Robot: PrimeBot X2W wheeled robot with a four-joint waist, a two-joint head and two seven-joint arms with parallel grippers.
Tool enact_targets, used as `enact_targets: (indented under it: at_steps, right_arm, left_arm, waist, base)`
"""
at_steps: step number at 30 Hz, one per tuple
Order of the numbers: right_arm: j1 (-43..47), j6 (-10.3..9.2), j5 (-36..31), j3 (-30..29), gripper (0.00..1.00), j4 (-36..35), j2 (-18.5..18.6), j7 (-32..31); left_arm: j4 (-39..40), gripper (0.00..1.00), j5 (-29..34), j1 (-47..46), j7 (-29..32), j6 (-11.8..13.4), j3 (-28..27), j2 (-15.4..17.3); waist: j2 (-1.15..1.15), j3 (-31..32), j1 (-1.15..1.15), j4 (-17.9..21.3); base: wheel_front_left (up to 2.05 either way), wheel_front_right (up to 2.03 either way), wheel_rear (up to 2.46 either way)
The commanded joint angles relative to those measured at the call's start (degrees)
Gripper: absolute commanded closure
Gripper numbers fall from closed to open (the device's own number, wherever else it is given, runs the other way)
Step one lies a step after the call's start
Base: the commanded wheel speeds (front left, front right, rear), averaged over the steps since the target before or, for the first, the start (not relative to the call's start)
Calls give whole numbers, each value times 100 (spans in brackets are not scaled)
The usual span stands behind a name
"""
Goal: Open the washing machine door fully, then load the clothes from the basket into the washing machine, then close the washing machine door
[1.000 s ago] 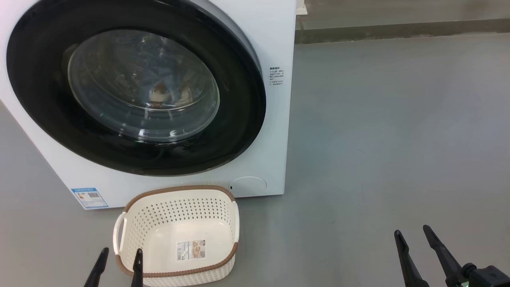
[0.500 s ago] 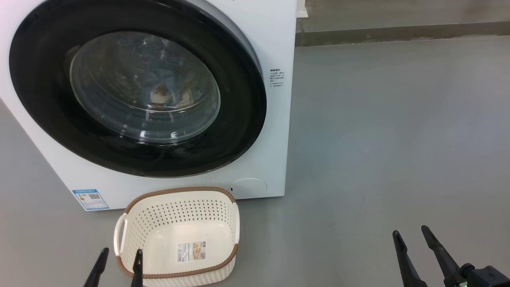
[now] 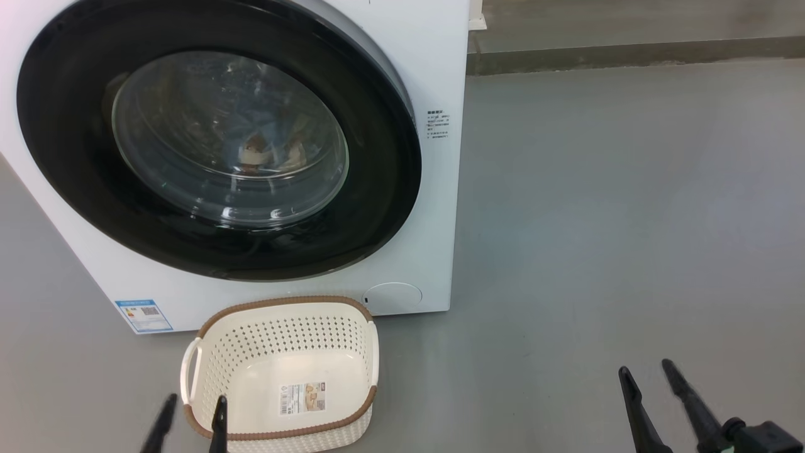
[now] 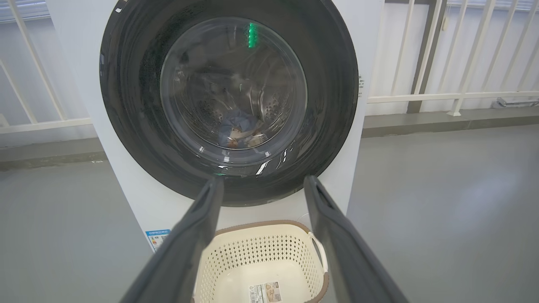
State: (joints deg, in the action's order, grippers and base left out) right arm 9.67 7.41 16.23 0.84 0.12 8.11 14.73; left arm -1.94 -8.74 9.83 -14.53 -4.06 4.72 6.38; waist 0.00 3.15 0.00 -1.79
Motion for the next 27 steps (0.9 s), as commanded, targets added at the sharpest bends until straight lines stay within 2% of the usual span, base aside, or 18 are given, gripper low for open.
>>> enact_targets:
  at_steps: [1,6,10,14,27]
  right_arm:
    - [1,0,2,7,100,63,-9,0]
    - [-21,0,194,17,100,238,-59,-38]
    - [-68,0,454,5,100,270,-61,-98]
    - [-122,1,710,-5,100,315,-65,-156]
    - [-282,1,1466,-43,100,433,-84,-331]
  left_arm:
    - [-36,100,-1,6,9,2,3,-19]
    - [-167,100,-202,15,76,-6,0,-90]
    - [-194,100,-472,-32,145,-17,-39,-99]
    - [-232,100,-739,-84,211,-28,-75,-107]
    - [-336,100,-1538,-248,409,-61,-185,-132]
  waist:
    - [0,0,0,0]
    - [0,-7,2,4]
    - [0,-5,13,10]
    - [0,-26,1,16]
    - [0,-61,0,33]
  base:
    - [0,0,0]
    - [0,0,0]
    - [0,0,0]
    - [0,0,0]
    - [0,0,0]
